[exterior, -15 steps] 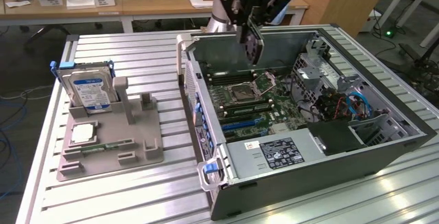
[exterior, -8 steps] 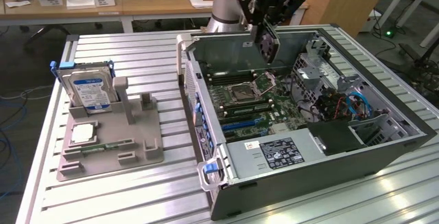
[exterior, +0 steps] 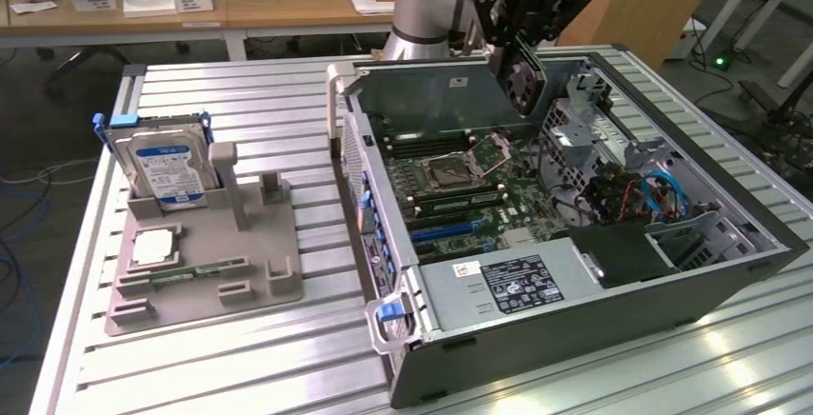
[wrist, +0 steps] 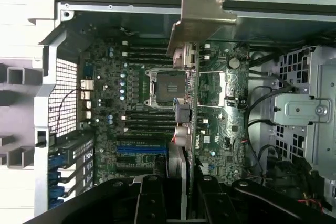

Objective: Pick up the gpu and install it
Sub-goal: 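Pick up the gpu and move the gpu toward the slot, then insert the gpu into the slot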

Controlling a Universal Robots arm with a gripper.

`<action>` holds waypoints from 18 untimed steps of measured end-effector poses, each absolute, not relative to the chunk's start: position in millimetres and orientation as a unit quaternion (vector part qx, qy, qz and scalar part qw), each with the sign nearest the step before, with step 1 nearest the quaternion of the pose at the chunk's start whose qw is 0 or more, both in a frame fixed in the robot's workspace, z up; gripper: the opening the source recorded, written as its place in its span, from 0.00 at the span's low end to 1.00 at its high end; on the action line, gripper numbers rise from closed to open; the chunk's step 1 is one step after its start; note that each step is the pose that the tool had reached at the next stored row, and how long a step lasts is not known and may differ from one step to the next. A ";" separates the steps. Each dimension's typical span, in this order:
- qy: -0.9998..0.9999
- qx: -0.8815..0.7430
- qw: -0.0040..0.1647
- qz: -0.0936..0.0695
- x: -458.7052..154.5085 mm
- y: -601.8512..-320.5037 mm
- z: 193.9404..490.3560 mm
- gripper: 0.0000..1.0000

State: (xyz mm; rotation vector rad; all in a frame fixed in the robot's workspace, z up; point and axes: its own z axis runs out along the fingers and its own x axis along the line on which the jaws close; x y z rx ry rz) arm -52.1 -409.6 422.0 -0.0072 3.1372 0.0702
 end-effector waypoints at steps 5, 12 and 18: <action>1.000 -0.002 0.002 0.022 -51.8 -409.6 422.0 0.28; 1.000 -0.002 0.002 0.022 -51.7 -409.6 422.0 0.28; 1.000 -0.008 0.002 0.022 -51.8 -409.6 422.0 0.28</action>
